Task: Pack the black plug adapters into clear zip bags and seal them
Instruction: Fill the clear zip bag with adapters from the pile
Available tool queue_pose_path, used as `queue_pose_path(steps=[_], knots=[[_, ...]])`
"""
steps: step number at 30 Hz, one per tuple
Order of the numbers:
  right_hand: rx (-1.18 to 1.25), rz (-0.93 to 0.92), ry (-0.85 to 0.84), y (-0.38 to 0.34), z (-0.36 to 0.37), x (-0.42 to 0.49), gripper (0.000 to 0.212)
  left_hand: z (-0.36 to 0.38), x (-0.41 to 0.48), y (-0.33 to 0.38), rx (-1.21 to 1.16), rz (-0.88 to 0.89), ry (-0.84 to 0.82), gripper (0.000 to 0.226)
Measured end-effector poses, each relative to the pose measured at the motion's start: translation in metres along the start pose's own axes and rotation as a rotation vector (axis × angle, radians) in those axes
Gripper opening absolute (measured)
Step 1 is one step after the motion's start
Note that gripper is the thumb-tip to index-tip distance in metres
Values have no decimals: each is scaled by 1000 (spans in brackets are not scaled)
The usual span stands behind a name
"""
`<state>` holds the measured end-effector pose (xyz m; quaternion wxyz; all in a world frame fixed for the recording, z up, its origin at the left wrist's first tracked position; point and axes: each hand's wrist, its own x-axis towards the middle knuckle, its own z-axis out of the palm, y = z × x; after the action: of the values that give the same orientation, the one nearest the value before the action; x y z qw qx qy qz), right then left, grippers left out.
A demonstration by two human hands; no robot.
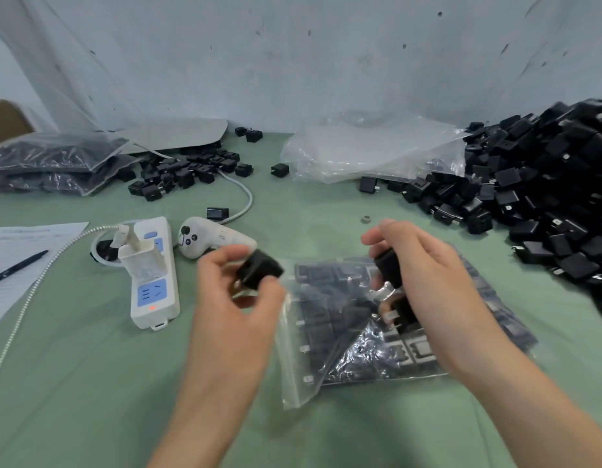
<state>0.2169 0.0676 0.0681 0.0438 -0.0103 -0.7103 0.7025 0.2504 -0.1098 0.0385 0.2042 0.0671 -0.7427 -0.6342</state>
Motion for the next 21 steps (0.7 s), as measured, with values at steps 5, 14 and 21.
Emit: queue_pose_path(steps=[5,14,21], knots=[[-111,-56,101,6,-20,12,20,-28,10,-25,128,-191,54,28],[-290,-147,191,21,-32,17,22,-13,8,-41,308,-242,-155,20],[-404,-220,255,34,-42,20,20,-9,0,-33,419,-144,-321,30]])
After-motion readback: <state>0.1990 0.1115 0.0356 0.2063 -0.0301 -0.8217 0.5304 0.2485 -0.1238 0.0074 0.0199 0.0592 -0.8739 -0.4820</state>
